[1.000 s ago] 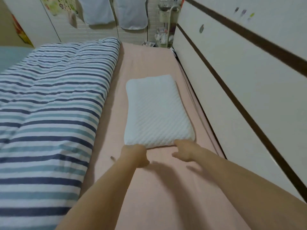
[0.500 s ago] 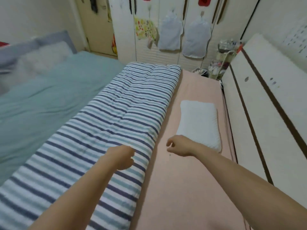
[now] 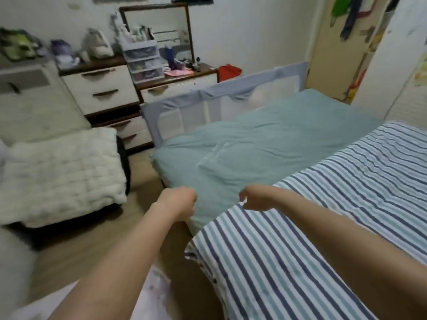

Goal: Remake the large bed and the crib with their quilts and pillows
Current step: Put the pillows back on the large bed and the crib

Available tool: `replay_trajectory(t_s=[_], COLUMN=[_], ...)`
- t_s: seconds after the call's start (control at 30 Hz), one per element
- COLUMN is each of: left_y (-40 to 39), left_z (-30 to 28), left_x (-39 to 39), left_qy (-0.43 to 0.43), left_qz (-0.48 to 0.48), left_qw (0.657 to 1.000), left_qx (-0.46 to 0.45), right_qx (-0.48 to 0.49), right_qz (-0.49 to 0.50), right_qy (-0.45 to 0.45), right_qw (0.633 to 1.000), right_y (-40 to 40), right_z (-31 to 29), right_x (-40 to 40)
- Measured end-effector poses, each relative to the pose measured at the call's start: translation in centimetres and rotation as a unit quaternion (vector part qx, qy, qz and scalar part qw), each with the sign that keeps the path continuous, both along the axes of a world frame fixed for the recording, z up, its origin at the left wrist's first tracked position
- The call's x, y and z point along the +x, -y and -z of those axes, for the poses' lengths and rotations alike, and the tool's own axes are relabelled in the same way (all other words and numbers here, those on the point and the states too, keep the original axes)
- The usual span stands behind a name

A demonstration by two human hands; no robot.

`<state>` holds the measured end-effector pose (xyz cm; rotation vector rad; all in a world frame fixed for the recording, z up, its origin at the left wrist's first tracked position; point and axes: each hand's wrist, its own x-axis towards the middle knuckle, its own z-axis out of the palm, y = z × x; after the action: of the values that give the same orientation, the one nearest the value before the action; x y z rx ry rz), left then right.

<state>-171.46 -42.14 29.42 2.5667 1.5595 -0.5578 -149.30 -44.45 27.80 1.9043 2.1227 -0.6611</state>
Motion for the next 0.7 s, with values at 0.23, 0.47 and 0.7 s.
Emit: replay_trajectory(t_s=[0.23,0.47,0.7], left_y=[-8.4,-16.4,-21.6], left_z=[0.2,0.8,-2.9], left_x=[-20.9,-35.8,-48.8], left_qy=[0.006,0.009,0.057], left_qz=[-0.179,-0.354,-0.505], left_qw=[0.983,0.935,0.861], left_qx=[-0.027,-0.029,0.019], right_qx=[-0.012,0.009,0.022], right_qz=[-0.138,-0.268,-0.422], right_qy=[0.004,0.024,-0.022], right_qw=[0.99,0.963,0.906], right_y=[-15.1,-32.2,-43.4], right_z=[-0.3,0.6,-2.1], right_x=[-17.0,-32.5,-50.7])
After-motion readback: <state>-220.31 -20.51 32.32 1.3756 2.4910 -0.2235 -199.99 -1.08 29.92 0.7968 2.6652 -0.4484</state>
